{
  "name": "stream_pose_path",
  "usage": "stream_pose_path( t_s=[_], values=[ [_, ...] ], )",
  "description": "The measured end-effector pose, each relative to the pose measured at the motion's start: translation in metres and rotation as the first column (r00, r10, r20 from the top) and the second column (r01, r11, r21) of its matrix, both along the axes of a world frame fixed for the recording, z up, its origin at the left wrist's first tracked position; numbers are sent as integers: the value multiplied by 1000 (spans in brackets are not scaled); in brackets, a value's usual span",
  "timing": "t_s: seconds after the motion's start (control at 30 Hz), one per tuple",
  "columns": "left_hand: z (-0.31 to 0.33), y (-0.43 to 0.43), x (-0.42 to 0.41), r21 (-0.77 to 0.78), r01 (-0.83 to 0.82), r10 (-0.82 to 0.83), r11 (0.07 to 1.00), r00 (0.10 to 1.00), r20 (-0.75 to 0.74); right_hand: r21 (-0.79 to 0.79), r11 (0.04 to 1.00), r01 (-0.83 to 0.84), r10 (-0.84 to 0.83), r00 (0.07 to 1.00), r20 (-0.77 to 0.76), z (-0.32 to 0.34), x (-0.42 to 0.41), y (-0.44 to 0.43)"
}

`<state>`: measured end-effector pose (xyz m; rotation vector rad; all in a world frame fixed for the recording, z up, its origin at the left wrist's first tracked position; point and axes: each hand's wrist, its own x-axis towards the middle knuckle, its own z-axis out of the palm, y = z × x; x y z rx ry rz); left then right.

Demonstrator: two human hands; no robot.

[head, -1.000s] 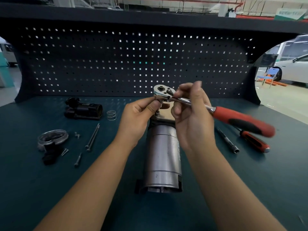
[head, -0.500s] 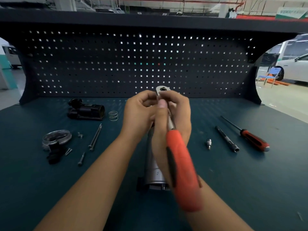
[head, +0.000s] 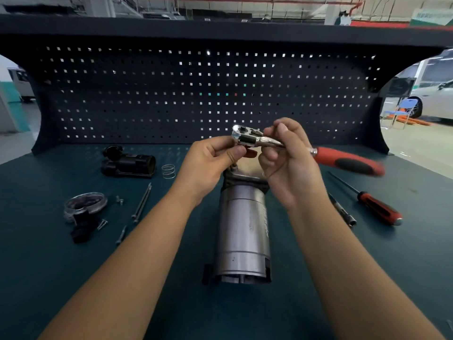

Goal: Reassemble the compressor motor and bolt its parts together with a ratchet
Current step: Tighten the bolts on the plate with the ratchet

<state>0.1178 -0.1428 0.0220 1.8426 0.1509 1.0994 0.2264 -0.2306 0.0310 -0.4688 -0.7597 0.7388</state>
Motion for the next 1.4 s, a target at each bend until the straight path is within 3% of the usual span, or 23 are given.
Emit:
stream_pose_path(
  t_s=[0.07,0.13,0.23,0.3,0.37,0.43,0.47,0.53,0.6,0.67,0.73,0.8,0.93,1.03,1.1,1.17,1.27,1.4],
  values=[
    [-1,-2,-1,6,-11,11,1000,1000,16,103,984,147,-155,985,81,-10,-12,-4],
    [0,-4,-3,2,-50,50,999,998,49,176,912,372,-404,889,215,-18,-25,-7],
    [3,-6,-5,11,-144,144,989,989,31,268,698,664,-707,578,407,-25,-42,-6],
    [3,-7,-4,56,-234,235,971,972,-9,375,583,721,-788,389,477,-27,-49,-4],
    [2,-8,-2,71,-297,297,952,955,6,436,524,732,-815,283,506,-29,-51,-1],
    [3,-8,1,31,-290,289,957,957,34,419,547,725,-804,318,502,-26,-49,-2],
    [3,-7,1,8,-264,264,964,964,34,369,597,712,-777,398,488,-22,-45,-2],
    [5,-4,1,-24,-215,215,976,976,26,215,759,615,-641,647,412,-12,-31,-2],
    [7,1,-1,-37,-173,173,984,985,15,45,925,378,-377,895,240,2,-12,1],
    [8,3,-3,-28,-111,111,993,994,-11,-94,995,40,-42,999,-21,13,3,4],
    [9,3,-4,-9,-57,57,998,997,-46,-96,978,-184,160,964,-211,13,10,8],
    [10,1,-6,2,-35,35,999,998,-61,-33,985,-168,158,968,-196,5,7,8],
    [7,-2,-7,40,-105,107,994,993,-43,149,977,154,-171,979,108,-11,-19,-4],
    [8,-9,-3,29,-240,240,970,971,9,215,852,478,-524,774,356,-20,-47,-8],
    [8,-10,-2,-26,-275,276,961,961,14,227,788,572,-605,654,454,-21,-62,-8],
    [8,-10,-1,-107,-251,255,962,966,29,206,777,594,-621,672,405,-19,-66,-7],
    [6,-12,2,-162,-240,250,957,967,46,157,777,610,-630,747,215,-13,-53,-9],
    [6,-13,4,-102,-217,220,971,975,22,184,772,609,-635,722,274,-19,-42,-15]
  ],
)
